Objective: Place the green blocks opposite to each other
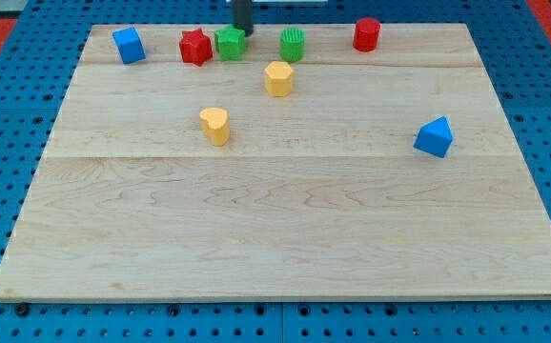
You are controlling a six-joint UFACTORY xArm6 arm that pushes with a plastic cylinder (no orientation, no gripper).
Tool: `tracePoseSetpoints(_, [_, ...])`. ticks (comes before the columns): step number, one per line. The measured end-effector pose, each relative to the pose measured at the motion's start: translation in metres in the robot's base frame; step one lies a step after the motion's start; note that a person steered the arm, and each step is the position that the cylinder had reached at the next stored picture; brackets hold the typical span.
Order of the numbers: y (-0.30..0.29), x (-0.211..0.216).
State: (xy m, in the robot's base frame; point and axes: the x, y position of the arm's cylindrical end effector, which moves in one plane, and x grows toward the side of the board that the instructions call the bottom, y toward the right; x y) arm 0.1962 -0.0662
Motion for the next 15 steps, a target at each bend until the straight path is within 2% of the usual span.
tracePoseSetpoints(1, [0.012, 0.001])
tracePoseSetpoints(2, [0.073, 0.017])
tracePoseSetpoints(4, [0.121, 0.05])
tracePoseSetpoints(6, [0.123, 0.081])
tracePoseSetpoints(9, [0.143, 0.095])
tracePoseSetpoints(11, [0.178, 0.095])
tracePoseSetpoints(12, [0.113, 0.084])
tracePoseSetpoints(13, [0.048, 0.036])
tracePoseSetpoints(14, [0.025, -0.001])
tracePoseSetpoints(15, [0.017, -0.002])
